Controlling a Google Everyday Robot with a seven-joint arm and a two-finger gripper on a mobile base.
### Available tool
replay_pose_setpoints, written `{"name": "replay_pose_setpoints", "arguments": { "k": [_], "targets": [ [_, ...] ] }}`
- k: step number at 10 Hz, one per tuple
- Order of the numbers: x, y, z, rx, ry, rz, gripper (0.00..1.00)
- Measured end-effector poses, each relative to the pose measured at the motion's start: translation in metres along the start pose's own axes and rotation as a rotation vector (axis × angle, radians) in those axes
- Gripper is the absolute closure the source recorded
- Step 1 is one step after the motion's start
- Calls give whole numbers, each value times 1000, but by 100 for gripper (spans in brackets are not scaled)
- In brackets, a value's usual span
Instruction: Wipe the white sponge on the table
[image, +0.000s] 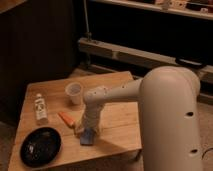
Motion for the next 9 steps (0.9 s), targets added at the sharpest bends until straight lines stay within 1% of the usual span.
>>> {"name": "replay_pose_setpoints", "arguments": {
  "k": [1, 2, 8, 9],
  "targets": [
    [0, 0, 0, 0, 1, 1, 53],
    [-1, 0, 0, 2, 2, 3, 57],
    [0, -5, 5, 41, 44, 29, 58],
    [1, -5, 4, 45, 45, 37, 63]
  ]
}}
